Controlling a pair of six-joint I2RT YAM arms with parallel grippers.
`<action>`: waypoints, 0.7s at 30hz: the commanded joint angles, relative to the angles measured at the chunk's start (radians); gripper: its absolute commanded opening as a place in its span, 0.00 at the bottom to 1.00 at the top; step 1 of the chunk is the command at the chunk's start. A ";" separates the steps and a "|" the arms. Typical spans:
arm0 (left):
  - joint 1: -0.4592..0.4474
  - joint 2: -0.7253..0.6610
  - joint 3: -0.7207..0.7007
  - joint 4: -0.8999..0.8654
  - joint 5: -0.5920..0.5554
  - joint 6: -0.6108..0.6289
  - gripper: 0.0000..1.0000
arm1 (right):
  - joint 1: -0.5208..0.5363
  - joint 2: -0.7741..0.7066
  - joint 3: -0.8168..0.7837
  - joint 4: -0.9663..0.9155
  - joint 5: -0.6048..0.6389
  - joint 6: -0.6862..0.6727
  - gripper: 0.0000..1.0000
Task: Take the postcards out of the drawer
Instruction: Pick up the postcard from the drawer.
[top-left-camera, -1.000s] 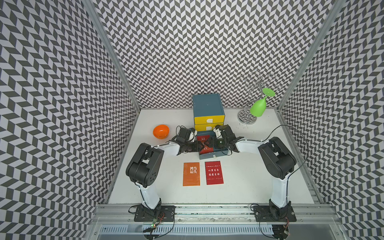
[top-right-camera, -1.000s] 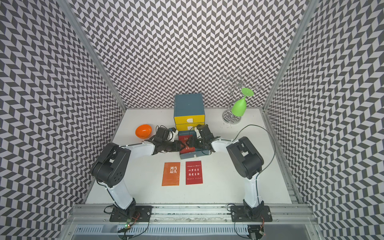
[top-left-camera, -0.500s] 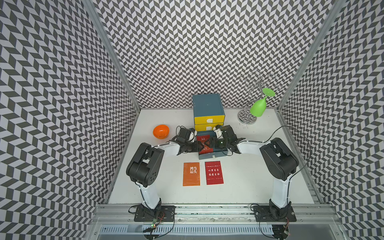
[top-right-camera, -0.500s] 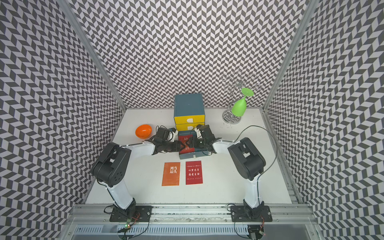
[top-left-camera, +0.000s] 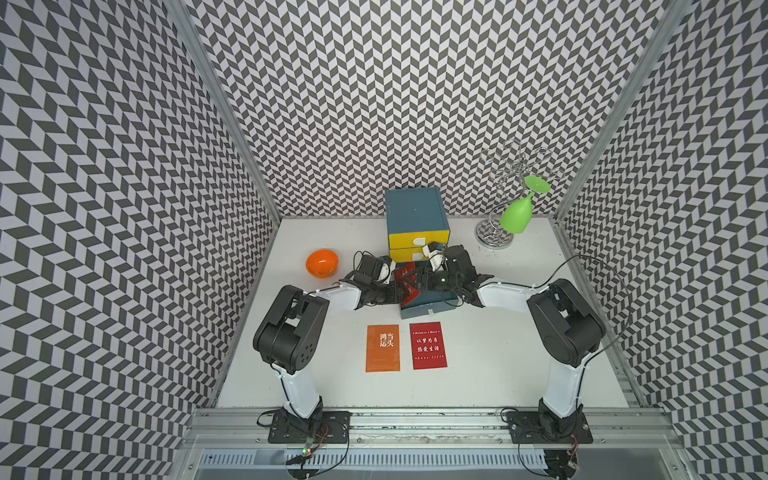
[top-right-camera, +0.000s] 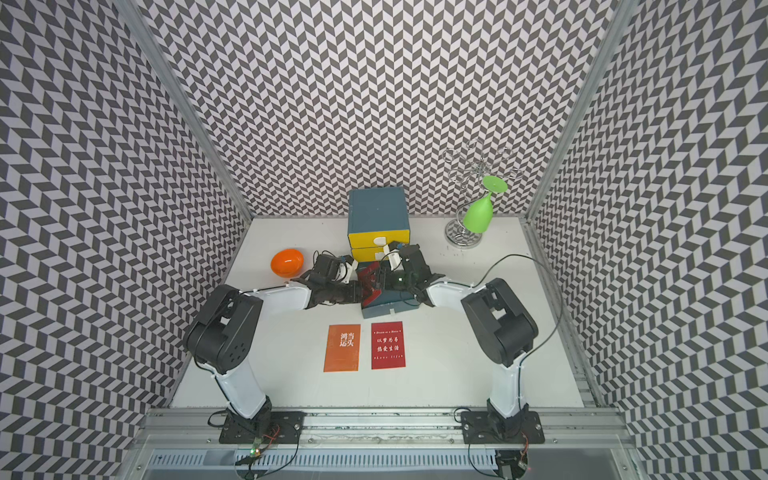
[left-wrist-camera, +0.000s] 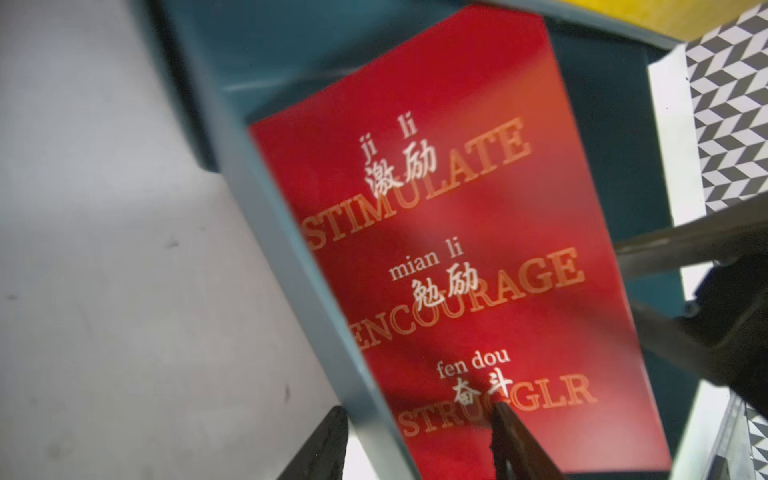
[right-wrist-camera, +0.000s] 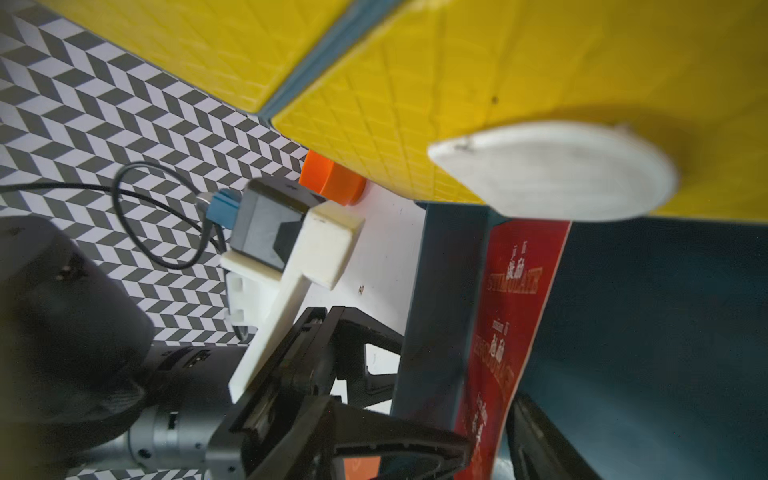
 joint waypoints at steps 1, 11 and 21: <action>-0.018 0.007 0.033 0.027 0.046 0.014 0.57 | 0.018 -0.006 -0.010 0.011 -0.003 0.032 0.64; -0.018 0.001 0.038 0.025 0.052 0.008 0.59 | 0.017 -0.002 -0.015 -0.029 0.067 0.054 0.51; -0.009 -0.029 0.043 0.017 0.057 0.004 0.63 | 0.009 -0.006 -0.015 -0.090 0.177 0.057 0.13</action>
